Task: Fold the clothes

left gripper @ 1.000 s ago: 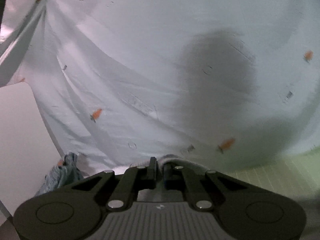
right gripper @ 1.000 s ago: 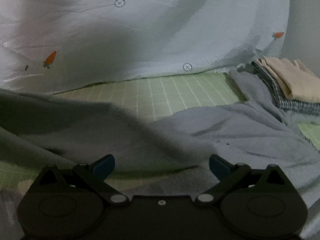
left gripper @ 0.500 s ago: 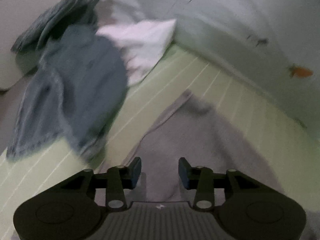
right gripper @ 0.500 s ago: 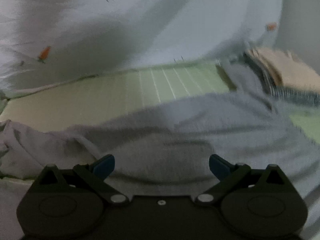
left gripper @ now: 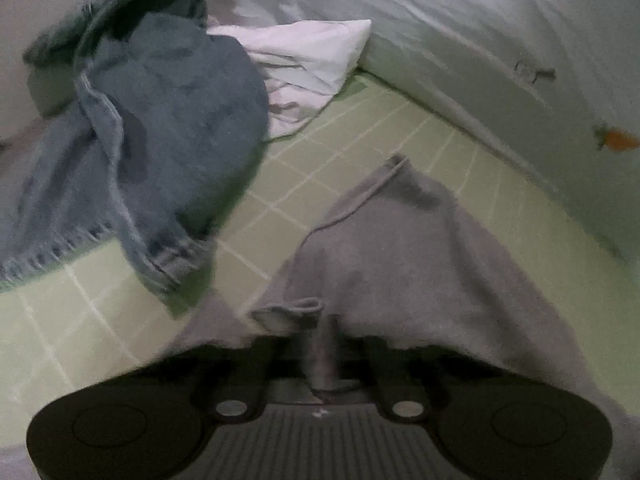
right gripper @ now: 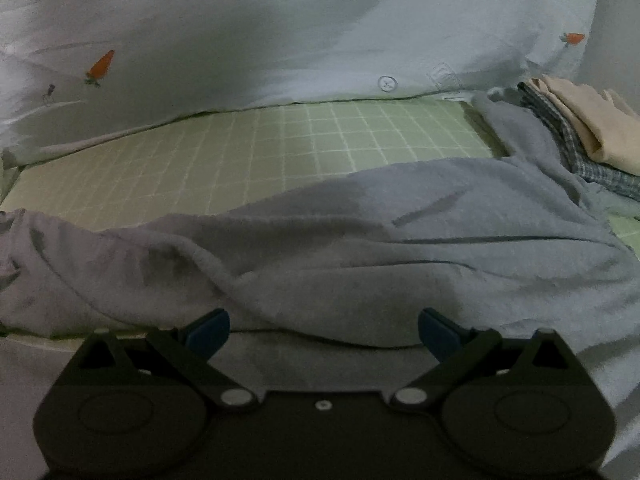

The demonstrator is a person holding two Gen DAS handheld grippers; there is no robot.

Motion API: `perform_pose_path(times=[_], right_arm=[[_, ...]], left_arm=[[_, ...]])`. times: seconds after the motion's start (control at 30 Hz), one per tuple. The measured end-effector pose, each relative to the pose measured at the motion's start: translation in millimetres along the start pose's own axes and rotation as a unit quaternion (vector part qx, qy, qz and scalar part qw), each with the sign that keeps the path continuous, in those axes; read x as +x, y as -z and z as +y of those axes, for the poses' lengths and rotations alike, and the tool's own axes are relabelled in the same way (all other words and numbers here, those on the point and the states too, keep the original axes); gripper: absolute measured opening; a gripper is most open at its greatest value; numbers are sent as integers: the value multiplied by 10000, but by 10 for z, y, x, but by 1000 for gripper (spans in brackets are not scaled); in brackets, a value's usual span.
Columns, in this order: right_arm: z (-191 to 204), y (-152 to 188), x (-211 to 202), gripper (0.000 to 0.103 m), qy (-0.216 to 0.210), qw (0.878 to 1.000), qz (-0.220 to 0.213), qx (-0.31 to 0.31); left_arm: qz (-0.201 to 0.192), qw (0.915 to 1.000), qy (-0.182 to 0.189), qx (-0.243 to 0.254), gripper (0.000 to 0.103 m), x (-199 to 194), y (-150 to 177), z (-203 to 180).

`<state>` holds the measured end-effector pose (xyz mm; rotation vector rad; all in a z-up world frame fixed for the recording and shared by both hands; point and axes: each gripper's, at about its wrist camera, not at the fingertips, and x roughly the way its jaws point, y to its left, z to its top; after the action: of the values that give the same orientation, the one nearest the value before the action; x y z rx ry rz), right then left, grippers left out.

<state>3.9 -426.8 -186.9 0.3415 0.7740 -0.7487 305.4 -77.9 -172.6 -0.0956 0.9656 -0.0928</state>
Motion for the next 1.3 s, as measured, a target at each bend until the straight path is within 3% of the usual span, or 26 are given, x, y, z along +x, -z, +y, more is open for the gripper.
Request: perform_pose_path(times=[0.37,0.53,0.77,0.93,1.0,1.07,1.17,1.3], right_arm=[[-98,14,-58,102,134,9997,-26,188],[-121,29,-77,102,59,9998,-4,190],[-124,21,-89,102,-15,9999,-62,108],[-145,-15,-59,102,-83,9996,-49,255],[-229,-47,-24,102,-194,9981,38,588],[-354,-70,8,102,-366,9924,134,1164],[-632,-63,63,102,-612,9718,279,2261],[-904,8,75,102,-551,9491,361,3082]], left_arm=[[-96,9925,-1134,437,5,-417,462,670],[-102,9893,-1438,217,8,-604,626,1007],[-320,9953,-628,-669,14,-868,495,1174],[-338,9918,417,-1157,33,-903,272,1001],[-261,9892,759,-1224,44,-832,200,884],[-152,9888,829,-1235,51,-712,120,769],[162,9884,712,-1329,55,-489,-21,643],[948,9760,700,-1830,55,-124,-202,603]])
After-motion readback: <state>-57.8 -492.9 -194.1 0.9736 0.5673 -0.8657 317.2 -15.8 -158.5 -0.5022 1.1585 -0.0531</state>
